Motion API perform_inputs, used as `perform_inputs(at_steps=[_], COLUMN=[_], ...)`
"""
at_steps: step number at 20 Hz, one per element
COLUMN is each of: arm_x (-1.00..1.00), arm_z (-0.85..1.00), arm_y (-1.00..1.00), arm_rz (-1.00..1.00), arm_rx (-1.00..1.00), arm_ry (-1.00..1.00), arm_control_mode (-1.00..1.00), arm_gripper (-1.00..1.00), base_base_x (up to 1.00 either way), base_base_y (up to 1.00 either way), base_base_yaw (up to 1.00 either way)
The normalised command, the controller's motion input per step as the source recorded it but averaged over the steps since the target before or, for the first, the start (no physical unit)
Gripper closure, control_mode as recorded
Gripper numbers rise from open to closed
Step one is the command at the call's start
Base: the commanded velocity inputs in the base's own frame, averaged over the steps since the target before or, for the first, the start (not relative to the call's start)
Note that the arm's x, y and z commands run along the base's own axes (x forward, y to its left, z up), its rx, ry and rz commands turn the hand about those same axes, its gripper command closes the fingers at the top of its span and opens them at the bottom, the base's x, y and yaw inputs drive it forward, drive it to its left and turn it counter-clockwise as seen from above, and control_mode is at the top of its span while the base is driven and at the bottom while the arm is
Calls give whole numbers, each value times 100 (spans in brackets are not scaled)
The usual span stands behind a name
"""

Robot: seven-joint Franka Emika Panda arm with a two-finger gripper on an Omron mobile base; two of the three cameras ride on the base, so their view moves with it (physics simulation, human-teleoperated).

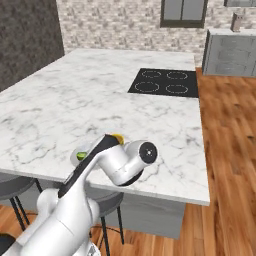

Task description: Pick up the brewed coffee from the coffee machine and place it next to the breakfast plate on the dining counter.

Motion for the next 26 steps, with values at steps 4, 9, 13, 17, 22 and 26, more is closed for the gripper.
perform_inputs(at_steps=[4, 9, 13, 17, 22, 26], arm_x=[65, 56, 33, 19, 15, 17], arm_z=[-19, -2, -9, -30, -48, -44], arm_y=[-19, 0, 0, 0, 3, 12], arm_rz=[-2, 0, 0, 0, 0, 0], arm_rx=[-8, -8, 0, 0, 0, 0], arm_ry=[0, 0, 2, 0, 0, 0], arm_control_mode=[-100, -100, -100, -100, -100, -100], arm_gripper=[100, 100, 100, 100, 100, 100], base_base_x=[0, 0, 0, 0, 0, 0], base_base_y=[0, 0, 0, 0, 0, 0], base_base_yaw=[0, 0, 0, 0, 0, 0])
